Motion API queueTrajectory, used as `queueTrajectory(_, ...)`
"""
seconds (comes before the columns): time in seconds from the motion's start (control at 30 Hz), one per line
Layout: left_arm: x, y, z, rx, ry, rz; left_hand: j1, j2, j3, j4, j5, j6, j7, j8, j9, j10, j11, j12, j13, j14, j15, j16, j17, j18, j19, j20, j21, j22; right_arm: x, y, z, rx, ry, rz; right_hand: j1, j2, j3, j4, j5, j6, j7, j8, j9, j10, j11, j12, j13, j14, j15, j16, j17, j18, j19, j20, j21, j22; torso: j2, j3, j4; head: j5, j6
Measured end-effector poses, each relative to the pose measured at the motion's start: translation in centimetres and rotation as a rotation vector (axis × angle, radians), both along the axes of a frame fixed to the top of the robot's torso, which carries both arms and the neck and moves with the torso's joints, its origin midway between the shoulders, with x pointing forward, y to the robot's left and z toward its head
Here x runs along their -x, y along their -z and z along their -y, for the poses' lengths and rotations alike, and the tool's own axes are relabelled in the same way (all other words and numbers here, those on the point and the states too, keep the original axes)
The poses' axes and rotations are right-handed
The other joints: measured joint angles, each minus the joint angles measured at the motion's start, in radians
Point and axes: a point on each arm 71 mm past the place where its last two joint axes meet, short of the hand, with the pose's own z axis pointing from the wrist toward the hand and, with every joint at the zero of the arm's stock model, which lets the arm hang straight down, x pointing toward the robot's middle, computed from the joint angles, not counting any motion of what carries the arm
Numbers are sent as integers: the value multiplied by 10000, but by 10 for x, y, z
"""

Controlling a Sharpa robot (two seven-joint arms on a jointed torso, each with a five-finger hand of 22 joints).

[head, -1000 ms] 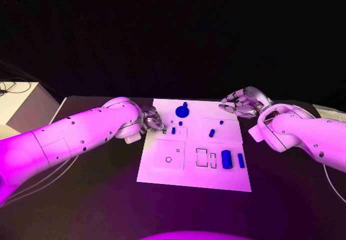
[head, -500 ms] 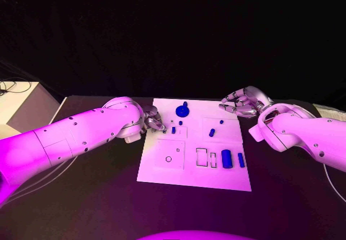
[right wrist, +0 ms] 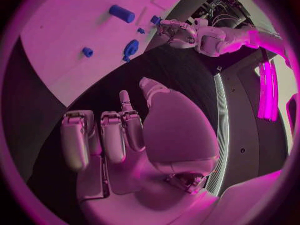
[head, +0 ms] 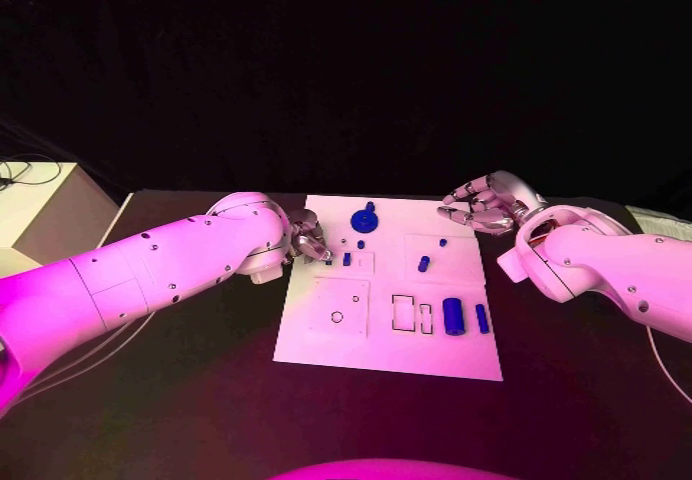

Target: Assemble the parts on the task board

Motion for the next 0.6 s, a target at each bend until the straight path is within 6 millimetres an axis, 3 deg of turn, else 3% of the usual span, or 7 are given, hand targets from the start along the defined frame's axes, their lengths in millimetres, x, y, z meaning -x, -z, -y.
queueTrajectory(0.6, -1, -1, 3, -344, 245, 22, 0, 0, -1, -1, -3, -1, 1, 48, -25, 13, 16, 37, -2, 0, 0, -1, 0, 2, 37, -37, 0, 30, 0, 0, 0, -2, -2, -6, 0, 0, 0, 0, 0, 0, 0, 0, 0, 0, 0, 0, -2, 0, 0, 0, -2, 0, 0, 0, 0, -2, 0, -4, 2, -26, -88)
